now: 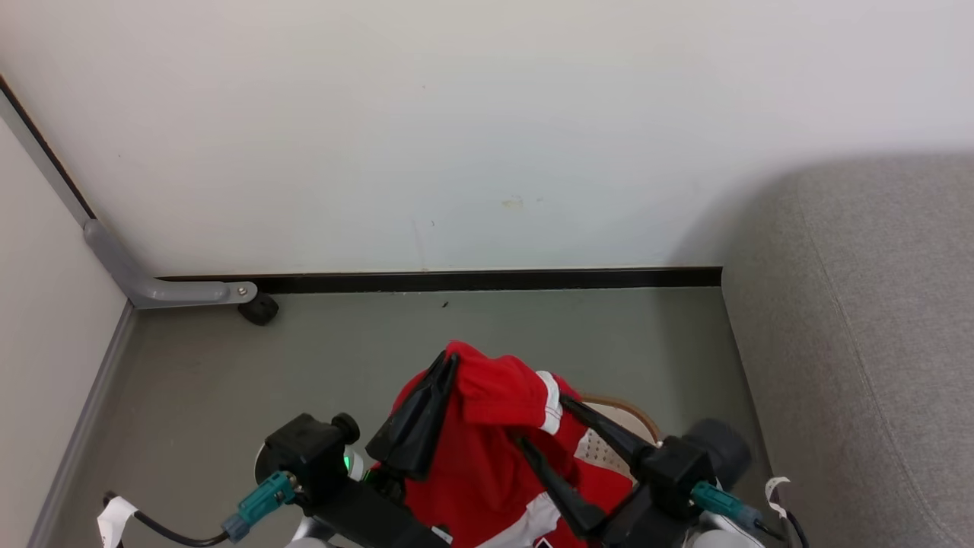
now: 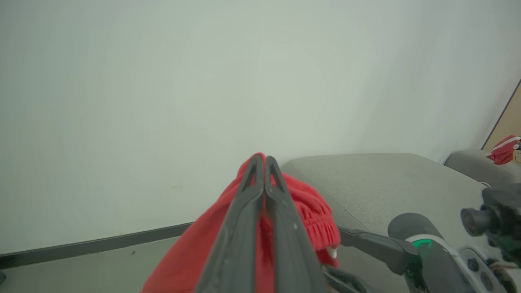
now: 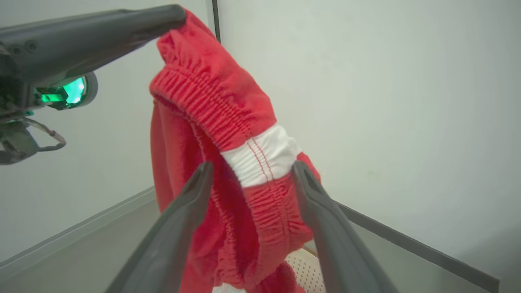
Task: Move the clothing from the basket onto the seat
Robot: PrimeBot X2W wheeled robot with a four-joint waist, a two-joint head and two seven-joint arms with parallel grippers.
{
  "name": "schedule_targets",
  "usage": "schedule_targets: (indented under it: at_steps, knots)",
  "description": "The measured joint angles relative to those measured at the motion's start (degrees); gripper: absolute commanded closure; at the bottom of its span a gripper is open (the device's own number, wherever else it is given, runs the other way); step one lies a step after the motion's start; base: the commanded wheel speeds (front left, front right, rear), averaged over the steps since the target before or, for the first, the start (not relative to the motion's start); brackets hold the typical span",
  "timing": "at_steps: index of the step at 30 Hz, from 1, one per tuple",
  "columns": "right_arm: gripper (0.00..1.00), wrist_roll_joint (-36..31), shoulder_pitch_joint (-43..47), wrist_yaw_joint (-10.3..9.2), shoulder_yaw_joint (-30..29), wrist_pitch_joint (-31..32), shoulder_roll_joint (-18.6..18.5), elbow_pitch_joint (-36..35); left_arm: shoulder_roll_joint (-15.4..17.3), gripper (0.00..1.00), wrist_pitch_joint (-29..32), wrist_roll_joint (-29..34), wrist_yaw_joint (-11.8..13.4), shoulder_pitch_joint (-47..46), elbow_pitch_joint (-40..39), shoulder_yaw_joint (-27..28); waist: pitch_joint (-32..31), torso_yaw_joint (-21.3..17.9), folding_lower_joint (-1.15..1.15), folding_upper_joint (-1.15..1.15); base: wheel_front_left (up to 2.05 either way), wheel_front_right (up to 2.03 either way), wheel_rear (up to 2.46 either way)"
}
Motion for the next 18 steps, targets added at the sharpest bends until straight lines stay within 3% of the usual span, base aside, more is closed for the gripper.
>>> schedule_targets:
  at_steps: [6, 18]
  knots:
    - [0.00, 0.59, -3.75, 0.00, 4.53, 0.00, -1.24, -0.70, 0.25, 1.00, 2.77, 0.07, 0.73, 1.08, -3.31, -1.23, -0.09, 0.21, 0.00, 0.01, 0.00, 0.00, 0.00]
    - [0.00, 2.56, -5.19, 0.00, 6.70, 0.00, -3.77, 0.45, 0.54, 1.00, 7.11, 0.07, 1.27, 1.20, -11.98, -3.46, -0.05, 0.86, 0.00, 0.01, 0.00, 0.00, 0.00]
